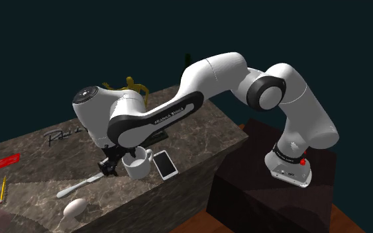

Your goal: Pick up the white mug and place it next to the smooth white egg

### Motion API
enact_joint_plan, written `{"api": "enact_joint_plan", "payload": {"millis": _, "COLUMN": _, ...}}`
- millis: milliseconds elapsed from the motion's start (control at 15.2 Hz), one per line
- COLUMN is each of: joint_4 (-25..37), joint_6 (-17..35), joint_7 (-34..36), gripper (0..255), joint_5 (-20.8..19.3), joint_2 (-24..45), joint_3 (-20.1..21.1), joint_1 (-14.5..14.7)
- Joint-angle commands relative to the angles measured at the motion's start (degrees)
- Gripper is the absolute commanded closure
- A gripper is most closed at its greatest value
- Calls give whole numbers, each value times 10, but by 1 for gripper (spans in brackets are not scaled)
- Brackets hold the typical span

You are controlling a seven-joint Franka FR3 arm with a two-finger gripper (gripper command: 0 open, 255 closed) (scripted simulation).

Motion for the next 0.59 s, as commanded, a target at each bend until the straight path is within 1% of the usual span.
{"api": "enact_joint_plan", "payload": {"millis": 0, "joint_4": 35, "joint_6": -34, "joint_7": -4, "gripper": 0, "joint_5": 1, "joint_2": 0, "joint_3": 0, "joint_1": 4}}
{"api": "enact_joint_plan", "payload": {"millis": 66, "joint_4": 56, "joint_6": -51, "joint_7": -5, "gripper": 0, "joint_5": 1, "joint_2": 3, "joint_3": 0, "joint_1": 8}}
{"api": "enact_joint_plan", "payload": {"millis": 528, "joint_4": 56, "joint_6": -51, "joint_7": -5, "gripper": 0, "joint_5": 1, "joint_2": 3, "joint_3": 0, "joint_1": 8}}
